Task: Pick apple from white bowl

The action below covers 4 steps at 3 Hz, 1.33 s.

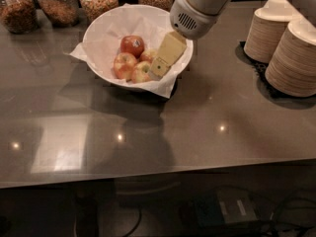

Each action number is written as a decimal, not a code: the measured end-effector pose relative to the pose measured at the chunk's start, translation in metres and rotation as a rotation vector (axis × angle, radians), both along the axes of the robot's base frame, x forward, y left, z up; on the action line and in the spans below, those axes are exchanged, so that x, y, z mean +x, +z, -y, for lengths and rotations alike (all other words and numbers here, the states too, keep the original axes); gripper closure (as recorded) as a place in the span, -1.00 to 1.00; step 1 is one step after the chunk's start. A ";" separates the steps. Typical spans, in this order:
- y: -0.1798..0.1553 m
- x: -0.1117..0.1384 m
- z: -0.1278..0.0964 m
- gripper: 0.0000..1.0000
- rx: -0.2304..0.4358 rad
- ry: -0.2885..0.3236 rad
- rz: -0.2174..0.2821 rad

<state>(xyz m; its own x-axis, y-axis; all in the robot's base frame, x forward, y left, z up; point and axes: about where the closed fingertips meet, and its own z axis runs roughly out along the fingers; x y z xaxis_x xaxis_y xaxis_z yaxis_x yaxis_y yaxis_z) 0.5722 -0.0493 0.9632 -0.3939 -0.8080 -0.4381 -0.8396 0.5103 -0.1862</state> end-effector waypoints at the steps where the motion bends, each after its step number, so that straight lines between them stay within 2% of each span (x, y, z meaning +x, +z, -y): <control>1: 0.002 0.004 -0.010 -1.00 0.030 -0.020 0.018; 4: 0.013 0.019 -0.041 -1.00 0.129 -0.093 0.051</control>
Offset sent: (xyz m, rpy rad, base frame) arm 0.0155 0.0311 0.0127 0.1054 -0.0516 -0.0889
